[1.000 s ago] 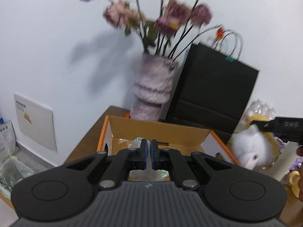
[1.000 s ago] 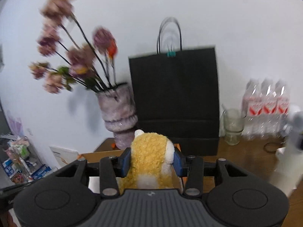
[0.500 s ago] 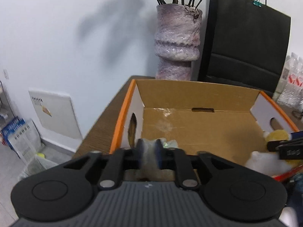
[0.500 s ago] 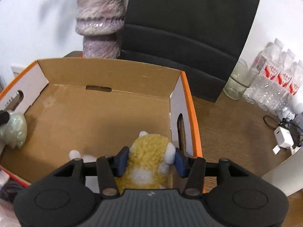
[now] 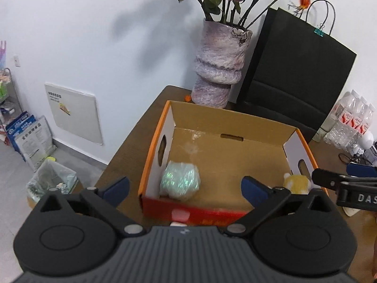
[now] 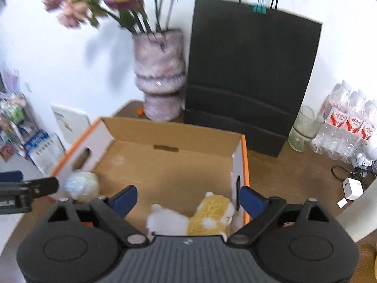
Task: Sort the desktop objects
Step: 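Carry the bag and alpaca into the cardboard box and open both tools, then move both open tools back over the table items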
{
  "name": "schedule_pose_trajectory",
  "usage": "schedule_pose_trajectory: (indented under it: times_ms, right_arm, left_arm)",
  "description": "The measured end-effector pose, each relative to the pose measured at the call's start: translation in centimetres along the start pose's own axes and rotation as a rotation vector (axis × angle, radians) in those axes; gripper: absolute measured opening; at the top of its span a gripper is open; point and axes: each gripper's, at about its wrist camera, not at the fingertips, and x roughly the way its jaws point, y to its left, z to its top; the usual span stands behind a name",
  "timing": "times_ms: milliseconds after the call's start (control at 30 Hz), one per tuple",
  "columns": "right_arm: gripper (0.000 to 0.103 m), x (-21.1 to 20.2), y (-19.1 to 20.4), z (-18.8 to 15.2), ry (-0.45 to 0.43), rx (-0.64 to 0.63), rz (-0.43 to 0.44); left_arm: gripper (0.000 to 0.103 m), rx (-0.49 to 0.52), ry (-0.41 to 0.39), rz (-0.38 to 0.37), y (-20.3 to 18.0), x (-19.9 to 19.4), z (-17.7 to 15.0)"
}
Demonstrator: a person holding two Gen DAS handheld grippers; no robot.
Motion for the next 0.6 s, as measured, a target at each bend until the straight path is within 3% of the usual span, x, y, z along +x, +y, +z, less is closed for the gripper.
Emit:
schedule_pose_trajectory:
  times_ms: [200, 333, 367, 600]
  right_arm:
    - [0.095, -3.7, -0.1, -6.0, -0.102, 0.044, 0.028]
    - [0.095, -5.6, 0.1, -9.4, -0.144, 0.053, 0.024]
    - [0.096, -6.8, 0.4, -11.8, -0.165, 0.054, 0.028]
    - [0.099, -8.7, 0.9, -19.6, -0.131, 0.121, 0.049]
  left_arm:
    - [0.103, 0.079, -0.082, 0.016, -0.4, -3.4, -5.4]
    - [0.103, 0.126, -0.170, 0.022, -0.8, -6.0, -10.6]
    - [0.103, 0.139, -0.194, 0.009, -0.9, -6.7, -12.2]
    - [0.103, 0.142, -0.241, 0.038, -1.0, -9.9, -21.3]
